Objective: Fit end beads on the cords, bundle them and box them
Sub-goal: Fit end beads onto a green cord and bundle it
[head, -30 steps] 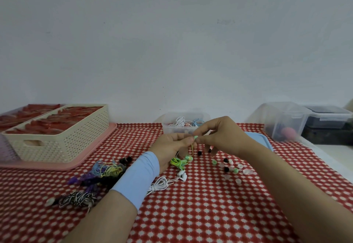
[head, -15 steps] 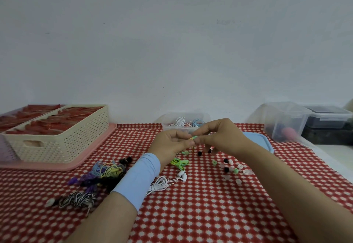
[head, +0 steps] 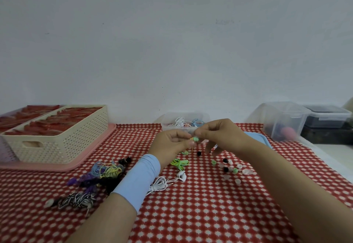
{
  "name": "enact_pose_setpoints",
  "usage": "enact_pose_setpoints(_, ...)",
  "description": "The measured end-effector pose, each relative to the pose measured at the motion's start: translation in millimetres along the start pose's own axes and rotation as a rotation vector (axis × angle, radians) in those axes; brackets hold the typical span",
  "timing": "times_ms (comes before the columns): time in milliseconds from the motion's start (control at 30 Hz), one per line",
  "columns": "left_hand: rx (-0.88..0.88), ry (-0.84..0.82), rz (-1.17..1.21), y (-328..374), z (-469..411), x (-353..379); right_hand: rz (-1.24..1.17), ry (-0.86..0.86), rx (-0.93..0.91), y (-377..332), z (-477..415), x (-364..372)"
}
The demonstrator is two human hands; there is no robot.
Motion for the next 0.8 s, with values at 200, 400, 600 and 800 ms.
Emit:
enact_pose_setpoints(200, -0.039, -0.056, 0.050, -0.1, 0.8, -0.9, -0.125, -0.149, 0.022, 1.3, 4.2, -6.3)
enact_pose_setpoints(400, -0.105, -0.152, 0.133, 2.7, 3.9, 0.6, -0.222, -0.210, 0.068, 5.9, 1.5, -1.9)
enact_pose_setpoints(600, -0.169, -0.167, 0.209, 1.5, 3.2, -0.4, -0.182, -0.174, 0.022, 2.8, 3.8, -2.0)
enact_pose_setpoints(800, -0.224, -0.150, 0.348, 4.5, 3.1, 0.7, -0.131, -0.165, -0.087, -1.9, 5.5, -10.4)
Point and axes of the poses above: each hand's wrist, its own z-axis away from the middle knuckle, its own x-axis out of the palm, y = z × x, the point moved 1 cm from there along -z, towards the middle knuckle, and after that the axes turned 9 degrees about z, right-handed, at the moved point
